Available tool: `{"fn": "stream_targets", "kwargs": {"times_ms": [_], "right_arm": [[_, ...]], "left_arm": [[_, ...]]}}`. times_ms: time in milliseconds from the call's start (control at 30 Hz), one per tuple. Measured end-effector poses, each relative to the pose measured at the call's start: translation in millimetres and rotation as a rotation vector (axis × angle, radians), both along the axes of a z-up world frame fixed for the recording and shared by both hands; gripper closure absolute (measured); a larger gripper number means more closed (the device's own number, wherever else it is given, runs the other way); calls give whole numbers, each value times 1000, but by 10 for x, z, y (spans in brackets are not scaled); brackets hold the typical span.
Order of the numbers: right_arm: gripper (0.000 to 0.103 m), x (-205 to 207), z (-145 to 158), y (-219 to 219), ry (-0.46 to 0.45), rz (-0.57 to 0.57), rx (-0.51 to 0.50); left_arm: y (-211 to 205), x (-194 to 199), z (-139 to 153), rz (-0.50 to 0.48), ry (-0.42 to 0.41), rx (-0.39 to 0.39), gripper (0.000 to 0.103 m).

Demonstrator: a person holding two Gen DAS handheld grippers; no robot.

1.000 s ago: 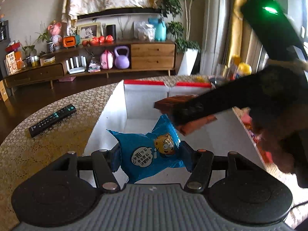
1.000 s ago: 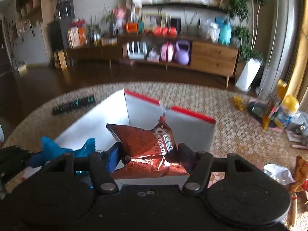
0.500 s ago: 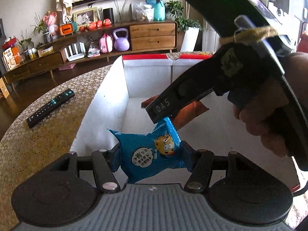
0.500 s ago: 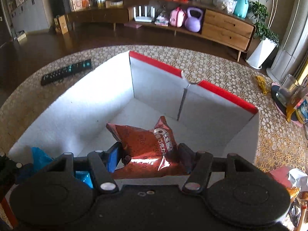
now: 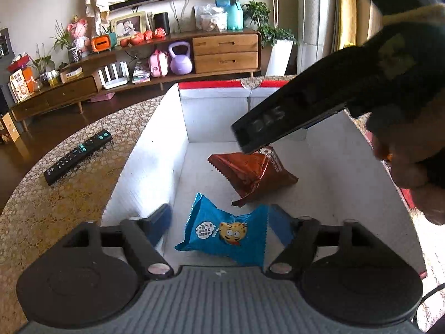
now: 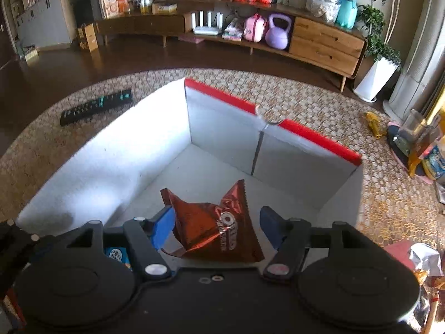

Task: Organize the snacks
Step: 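Lower blue packet into box and open left tool while right tool releases chip bag, then withdraw both open tools from the box back over the table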

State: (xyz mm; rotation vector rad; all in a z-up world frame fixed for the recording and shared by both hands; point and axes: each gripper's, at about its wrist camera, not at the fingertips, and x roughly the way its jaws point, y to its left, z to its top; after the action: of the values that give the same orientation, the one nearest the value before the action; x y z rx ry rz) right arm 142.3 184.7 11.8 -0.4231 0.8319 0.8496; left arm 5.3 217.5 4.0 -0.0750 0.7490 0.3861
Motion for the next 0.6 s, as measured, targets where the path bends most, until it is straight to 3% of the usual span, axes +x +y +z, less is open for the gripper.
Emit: {"fn": "stream_targets", "kwargs": {"times_ms": [600], "right_arm": [[31,-300,412,-761,-42,-36,183]], "left_arm": [[-441,-220,247,11,-99,56,9]]}}
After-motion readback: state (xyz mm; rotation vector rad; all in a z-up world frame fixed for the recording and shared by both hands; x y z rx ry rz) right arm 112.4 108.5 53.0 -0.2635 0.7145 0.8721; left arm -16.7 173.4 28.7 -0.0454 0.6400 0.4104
